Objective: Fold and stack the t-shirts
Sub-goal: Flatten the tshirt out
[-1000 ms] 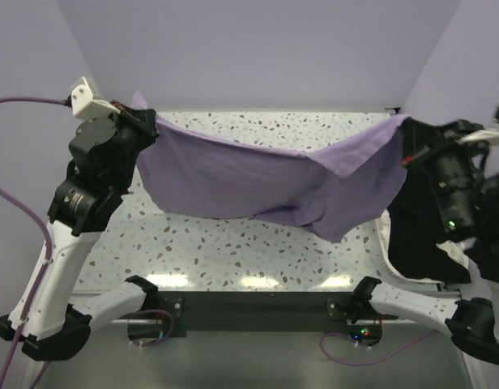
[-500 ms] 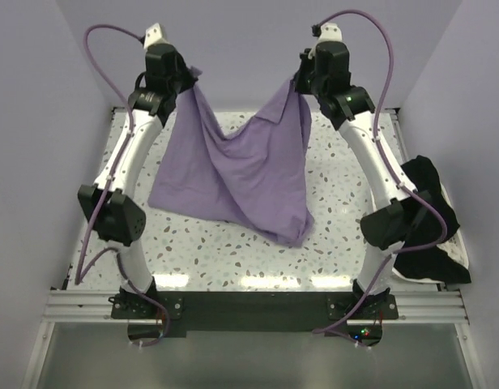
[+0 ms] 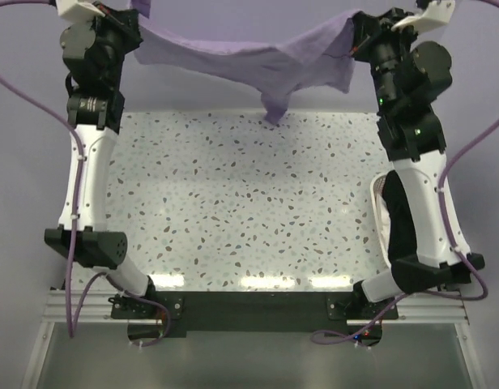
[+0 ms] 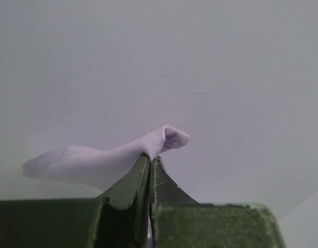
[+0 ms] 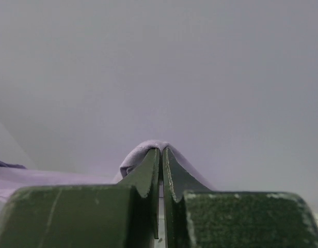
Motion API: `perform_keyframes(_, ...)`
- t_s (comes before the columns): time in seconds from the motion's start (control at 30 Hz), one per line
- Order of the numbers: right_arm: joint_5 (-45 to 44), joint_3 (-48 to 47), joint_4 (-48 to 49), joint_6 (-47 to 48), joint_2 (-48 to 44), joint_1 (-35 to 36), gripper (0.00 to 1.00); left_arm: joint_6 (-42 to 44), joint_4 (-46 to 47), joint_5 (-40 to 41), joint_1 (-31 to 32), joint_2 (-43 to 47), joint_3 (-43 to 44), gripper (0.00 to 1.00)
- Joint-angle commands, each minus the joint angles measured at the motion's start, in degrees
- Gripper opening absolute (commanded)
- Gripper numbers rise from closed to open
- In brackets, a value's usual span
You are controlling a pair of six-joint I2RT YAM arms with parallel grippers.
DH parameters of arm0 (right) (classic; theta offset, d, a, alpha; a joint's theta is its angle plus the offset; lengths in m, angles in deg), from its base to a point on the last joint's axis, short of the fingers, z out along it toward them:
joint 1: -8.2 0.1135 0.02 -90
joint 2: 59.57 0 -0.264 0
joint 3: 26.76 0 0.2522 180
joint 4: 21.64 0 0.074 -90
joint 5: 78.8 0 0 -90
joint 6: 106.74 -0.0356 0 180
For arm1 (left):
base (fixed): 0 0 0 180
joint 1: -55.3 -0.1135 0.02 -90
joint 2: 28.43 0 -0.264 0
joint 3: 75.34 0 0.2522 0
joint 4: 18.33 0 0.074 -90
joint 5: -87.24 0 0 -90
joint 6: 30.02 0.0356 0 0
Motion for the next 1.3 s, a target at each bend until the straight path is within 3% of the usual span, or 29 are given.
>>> perform_keyframes(0.0, -1.6, 12.2, 4.7, -1.5, -6.7, 0.1, 0.00, 0.9, 4.4, -0.8, 0.1, 6.0, -14.1, 0.00)
perform_keyframes(0.07, -1.4, 22.5, 3.3, -3.3, -10.0, 0.2, 0.00, -2.2, 7.9, -1.3, 0.1, 11.7, -23.9, 0.00)
perform_keyframes(0.13, -0.6, 31.3, 1.8, -7.6, -16.1, 0.1, 0.00, -4.8, 11.5, -2.1, 0.1, 15.5, -39.0, 0.00)
perform_keyframes(0.2, -0.1, 46.3, 1.1, -13.6, -20.4, 0.2, 0.00, -9.4, 13.8, -3.0, 0.1, 20.8, -54.0, 0.00)
perform_keyframes(0.23, 0.2, 56.4, 0.6, -16.0, -24.8, 0.2, 0.02, -12.0, 14.8, -2.8, 0.1, 22.4, -58.7, 0.00)
perform_keyframes(0.33, 3.5, 70.4, 0.9, -22.3, -29.6, 0.1, 0.12, -15.3, 17.5, -2.8, 0.2, 27.9, -75.4, 0.00)
perform_keyframes(0.37, 4.2, 77.8, 0.8, -23.3, -31.2, 0.3, 0.15, -16.3, 17.9, -2.9, 0.2, 29.5, -78.6, 0.06)
perform_keyframes(0.4, 5.0, 80.8, 0.0, -24.3, -31.6, 0.2, 0.30, -16.6, 18.3, -3.0, 0.2, 30.1, -84.1, 0.13)
perform_keyframes(0.43, 5.6, 83.2, -1.1, -24.5, -31.9, 0.2, 0.36, -17.4, 18.0, -3.4, 0.3, 30.4, -86.5, 0.27)
perform_keyframes(0.47, 5.8, 86.9, -2.8, -24.3, -32.3, 0.2, 0.43, -17.5, 18.2, -3.4, 0.3, 31.2, -90.3, 0.32)
perform_keyframes(0.5, 6.5, 88.5, -3.6, -24.1, -32.8, 0.2, 0.57, -17.4, 17.2, -3.4, 0.2, 31.7, -91.8, 0.38)
perform_keyframes(0.53, 7.4, 89.8, -3.9, -24.0, -33.6, 0.2, 0.63, -17.7, 16.2, -1.9, 0.3, 33.6, -93.1, 0.48)
perform_keyframes(0.63, 9.1, 93.5, -7.3, -24.7, -38.0, 0.2, 0.76, -18.2, 11.7, 2.8, 0.3, 37.1, -95.7, 0.55)
perform_keyframes(0.77, 7.2, 94.9, -9.2, -25.6, -42.5, 0.3, 0.78, -19.7, 4.2, 9.5, 0.3, 40.5, -93.9, 0.58)
perform_keyframes(0.97, 4.7, 92.1, -8.3, -26.2, -37.1, 0.3, 0.77, -22.4, -5.3, 15.8, 0.3, 37.2, -89.8, 0.54)
perform_keyframes(1.27, 2.1, 89.8, -5.8, -26.0, -30.1, 0.2, 0.77, -25.8, -4.7, 16.2, 0.4, 31.4, -91.3, 0.47)
